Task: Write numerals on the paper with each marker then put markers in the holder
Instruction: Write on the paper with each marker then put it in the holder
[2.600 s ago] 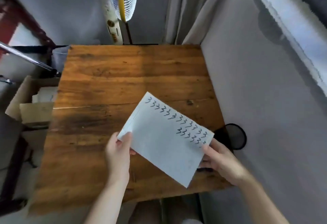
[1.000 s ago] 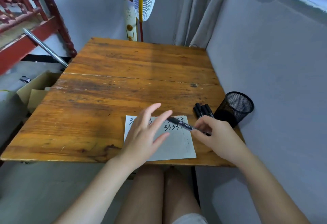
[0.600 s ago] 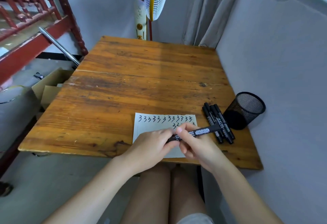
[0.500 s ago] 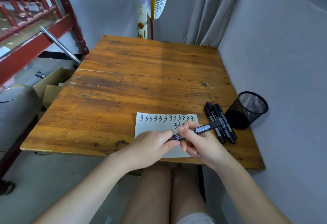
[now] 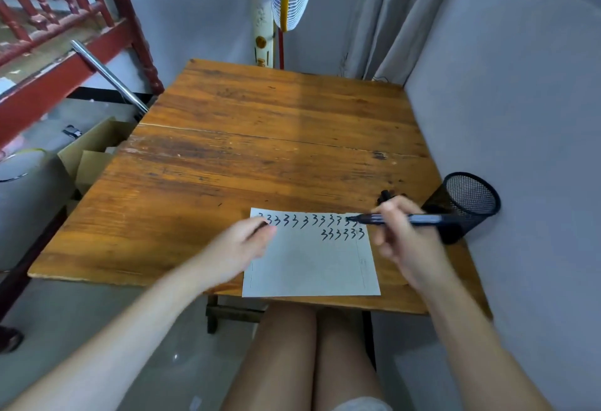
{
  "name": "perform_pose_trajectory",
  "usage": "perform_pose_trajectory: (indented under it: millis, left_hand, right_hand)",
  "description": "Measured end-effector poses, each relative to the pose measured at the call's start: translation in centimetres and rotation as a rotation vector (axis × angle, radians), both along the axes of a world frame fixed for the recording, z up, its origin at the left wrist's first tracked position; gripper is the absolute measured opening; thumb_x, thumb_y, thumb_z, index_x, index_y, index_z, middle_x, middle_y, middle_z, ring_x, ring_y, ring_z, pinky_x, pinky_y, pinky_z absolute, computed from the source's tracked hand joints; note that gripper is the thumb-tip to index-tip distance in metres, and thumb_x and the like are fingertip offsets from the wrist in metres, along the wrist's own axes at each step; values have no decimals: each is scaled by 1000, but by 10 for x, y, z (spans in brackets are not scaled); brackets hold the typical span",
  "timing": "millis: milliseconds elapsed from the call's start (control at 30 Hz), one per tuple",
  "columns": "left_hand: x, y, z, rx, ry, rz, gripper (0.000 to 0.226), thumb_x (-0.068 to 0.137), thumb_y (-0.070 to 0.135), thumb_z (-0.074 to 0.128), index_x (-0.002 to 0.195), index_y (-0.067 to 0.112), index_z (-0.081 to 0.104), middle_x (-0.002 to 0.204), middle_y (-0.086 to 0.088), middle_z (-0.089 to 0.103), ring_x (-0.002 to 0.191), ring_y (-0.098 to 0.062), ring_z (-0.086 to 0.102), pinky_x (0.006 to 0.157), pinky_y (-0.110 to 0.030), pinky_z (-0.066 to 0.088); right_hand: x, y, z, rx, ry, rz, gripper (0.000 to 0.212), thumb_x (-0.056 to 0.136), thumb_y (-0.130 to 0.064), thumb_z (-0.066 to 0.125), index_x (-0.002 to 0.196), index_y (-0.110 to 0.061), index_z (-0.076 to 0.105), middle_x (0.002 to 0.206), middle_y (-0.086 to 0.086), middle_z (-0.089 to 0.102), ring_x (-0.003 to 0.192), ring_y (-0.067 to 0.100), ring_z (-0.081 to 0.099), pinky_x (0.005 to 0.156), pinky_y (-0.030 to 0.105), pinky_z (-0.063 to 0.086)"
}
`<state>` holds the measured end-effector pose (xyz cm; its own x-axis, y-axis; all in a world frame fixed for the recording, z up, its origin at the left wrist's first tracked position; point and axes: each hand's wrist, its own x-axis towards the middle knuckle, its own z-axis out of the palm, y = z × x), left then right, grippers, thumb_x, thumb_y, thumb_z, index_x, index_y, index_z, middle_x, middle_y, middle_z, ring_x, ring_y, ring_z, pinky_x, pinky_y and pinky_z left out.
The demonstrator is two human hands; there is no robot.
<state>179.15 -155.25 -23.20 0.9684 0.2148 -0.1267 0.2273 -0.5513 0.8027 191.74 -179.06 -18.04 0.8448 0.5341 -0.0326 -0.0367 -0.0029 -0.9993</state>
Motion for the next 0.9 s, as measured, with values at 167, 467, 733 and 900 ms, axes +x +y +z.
perform_pose_trajectory:
  millis: [167, 467, 733, 900]
  left_hand:
    - [3, -49, -15, 480, -146, -158, 41, 85, 49, 35, 79, 13, 54, 81, 1, 56, 78, -15, 45, 70, -30, 37]
    - [2, -49, -30, 610, -221, -118, 36, 85, 47, 39, 82, 16, 56, 82, 3, 56, 80, -13, 42, 71, -26, 35]
    - [1, -51, -30, 611, -264, -101, 34, 85, 46, 41, 79, 16, 56, 80, 3, 56, 78, -10, 38, 70, -27, 38]
    - [1, -51, -29, 613, -267, -101, 34, 85, 47, 41, 78, 16, 55, 80, 3, 56, 77, -10, 38, 69, -28, 39]
  right_hand:
    - [-22, 35, -52, -146, 7, -82, 21, 94, -24, 54, 79, -10, 60, 68, 8, 69, 48, 14, 54, 39, 21, 37]
    - [-30, 41, -69, -250, -152, -117, 17, 94, -19, 53, 80, -12, 60, 69, 8, 66, 51, 10, 53, 53, 22, 46]
    - [-30, 41, -69, -291, -149, -109, 19, 93, -19, 54, 78, -10, 59, 67, 9, 68, 49, 9, 54, 53, 20, 47]
    - [-30, 40, -69, -297, -128, -150, 20, 93, -16, 52, 75, -8, 60, 62, 9, 66, 50, 10, 55, 50, 22, 47]
